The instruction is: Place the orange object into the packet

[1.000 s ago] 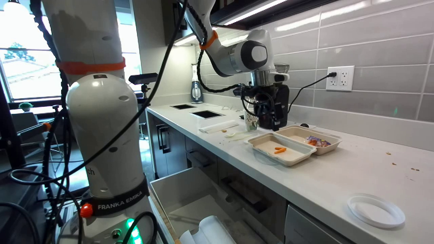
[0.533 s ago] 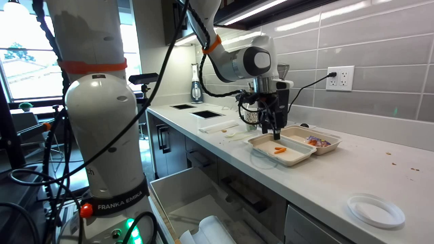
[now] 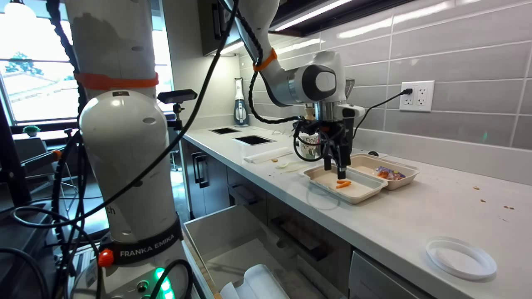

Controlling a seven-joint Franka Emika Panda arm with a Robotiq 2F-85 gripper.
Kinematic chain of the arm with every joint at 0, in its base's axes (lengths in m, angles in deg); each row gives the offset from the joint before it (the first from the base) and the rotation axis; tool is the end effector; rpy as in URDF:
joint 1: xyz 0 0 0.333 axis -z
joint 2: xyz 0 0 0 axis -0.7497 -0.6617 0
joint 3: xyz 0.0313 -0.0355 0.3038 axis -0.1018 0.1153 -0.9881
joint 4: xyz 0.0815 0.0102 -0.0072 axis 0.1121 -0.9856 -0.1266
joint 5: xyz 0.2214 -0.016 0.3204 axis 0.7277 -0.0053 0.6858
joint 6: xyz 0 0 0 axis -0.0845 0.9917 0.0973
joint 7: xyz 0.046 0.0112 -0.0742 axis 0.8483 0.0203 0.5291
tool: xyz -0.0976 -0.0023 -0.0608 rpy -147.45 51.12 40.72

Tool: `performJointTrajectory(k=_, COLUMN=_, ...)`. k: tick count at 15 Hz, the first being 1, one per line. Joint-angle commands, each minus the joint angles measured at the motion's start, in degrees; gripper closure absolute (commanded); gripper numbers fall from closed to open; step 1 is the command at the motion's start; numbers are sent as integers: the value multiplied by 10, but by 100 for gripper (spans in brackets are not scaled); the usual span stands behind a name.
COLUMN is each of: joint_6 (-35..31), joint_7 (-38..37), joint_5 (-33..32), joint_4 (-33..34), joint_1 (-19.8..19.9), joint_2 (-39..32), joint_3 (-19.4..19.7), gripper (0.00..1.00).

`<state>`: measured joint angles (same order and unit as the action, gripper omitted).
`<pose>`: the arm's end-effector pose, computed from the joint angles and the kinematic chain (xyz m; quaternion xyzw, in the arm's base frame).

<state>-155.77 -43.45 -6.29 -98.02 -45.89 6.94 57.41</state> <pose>0.4886 -0.0396 0.2828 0.9760 -0.2112 0.0360 0.0399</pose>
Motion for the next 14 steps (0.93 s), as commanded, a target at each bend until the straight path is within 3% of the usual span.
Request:
performJointTrajectory(k=1, joint_6=-17, joint_7=-22, joint_5=0, joint_4=17, joint_1=-3, joint_2=-29, joint_3=6, gripper=0)
performJointTrajectory(k=14, joint_6=-9, joint_7=-37, joint_5=32, joint_4=55, joint_1=-8, joint_2=-66, joint_3=19, gripper=1)
